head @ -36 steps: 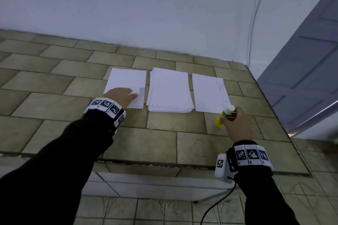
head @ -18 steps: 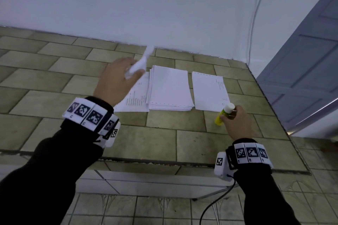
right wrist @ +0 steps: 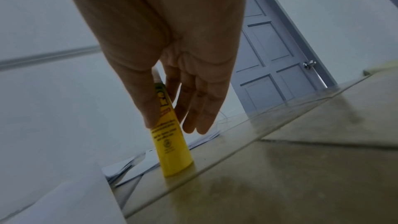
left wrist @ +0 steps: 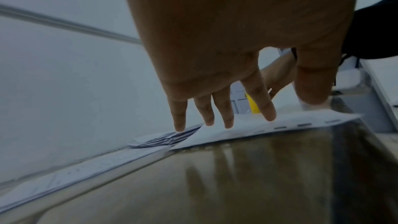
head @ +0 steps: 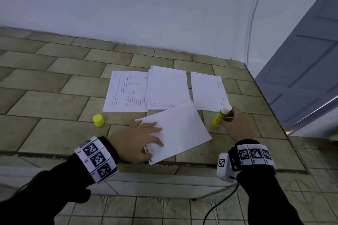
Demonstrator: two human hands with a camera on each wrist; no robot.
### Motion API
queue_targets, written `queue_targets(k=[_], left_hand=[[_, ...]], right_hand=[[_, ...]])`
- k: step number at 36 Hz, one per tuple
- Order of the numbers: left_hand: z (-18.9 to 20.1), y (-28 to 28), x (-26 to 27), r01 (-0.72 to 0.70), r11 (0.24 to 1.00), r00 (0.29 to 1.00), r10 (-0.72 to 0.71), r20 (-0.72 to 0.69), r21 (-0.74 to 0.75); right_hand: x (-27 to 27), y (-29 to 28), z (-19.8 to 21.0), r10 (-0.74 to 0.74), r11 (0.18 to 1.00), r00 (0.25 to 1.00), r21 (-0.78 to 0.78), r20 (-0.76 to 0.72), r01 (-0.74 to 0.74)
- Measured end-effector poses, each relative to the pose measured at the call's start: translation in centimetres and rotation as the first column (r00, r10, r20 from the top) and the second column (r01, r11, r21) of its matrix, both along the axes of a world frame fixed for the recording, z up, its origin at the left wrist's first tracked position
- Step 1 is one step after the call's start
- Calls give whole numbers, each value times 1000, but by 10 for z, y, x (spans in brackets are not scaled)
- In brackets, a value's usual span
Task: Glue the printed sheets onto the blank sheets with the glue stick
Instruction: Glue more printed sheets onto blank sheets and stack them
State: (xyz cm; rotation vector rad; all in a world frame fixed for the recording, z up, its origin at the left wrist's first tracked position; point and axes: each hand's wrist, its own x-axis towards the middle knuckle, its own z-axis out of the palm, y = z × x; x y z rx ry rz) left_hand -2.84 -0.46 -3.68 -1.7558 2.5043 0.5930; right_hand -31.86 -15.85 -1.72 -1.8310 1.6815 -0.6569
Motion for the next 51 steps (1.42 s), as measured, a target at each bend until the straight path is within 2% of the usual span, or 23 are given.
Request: queue_targets(k=[5, 9, 13, 17, 20, 24, 31, 36, 42, 46, 51], left_hand=[[-7, 4, 6, 0, 1000, 1000, 0, -9, 30], [-6, 5, 10, -21, 996, 992, 32, -126, 87], [-9, 3, 13, -55, 998, 984, 58, -169, 25], [-3, 9, 10, -176, 984, 960, 167, -226, -20], [-1, 14, 7, -282, 959, 943, 275, -186, -11], [-7, 17, 0, -373, 928, 926, 372, -61, -7], [-35, 4, 5, -373, 916, 920, 386, 69, -150], [-45, 5, 7, -405, 894, 910, 415, 14, -191], [-50, 4, 5, -457, 857, 889, 435, -142, -238], [-53, 6, 6, -482, 831, 876, 463, -134, -277], [-52, 4, 5, -497, 830, 868, 473, -154, -254]], right_hand=[[5, 7, 3, 93, 995, 994, 13, 54, -94], [10, 11, 4, 168, 986, 982, -13, 82, -168], [17, 11, 4, 221, 974, 974, -65, 50, -217], [24, 13, 5, 261, 962, 965, -89, 36, -257], [27, 13, 7, 290, 951, 957, -118, 23, -285], [35, 14, 9, 337, 935, 941, -128, 21, -331], [61, 17, 8, 384, 920, 916, -127, 114, -370], [86, 22, 9, 401, 914, 902, -132, 158, -384], [122, 29, 5, 440, 897, 883, -114, 164, -427], [146, 35, 8, 491, 871, 859, -106, 146, -479], [167, 38, 3, 524, 851, 844, -105, 113, -514]])
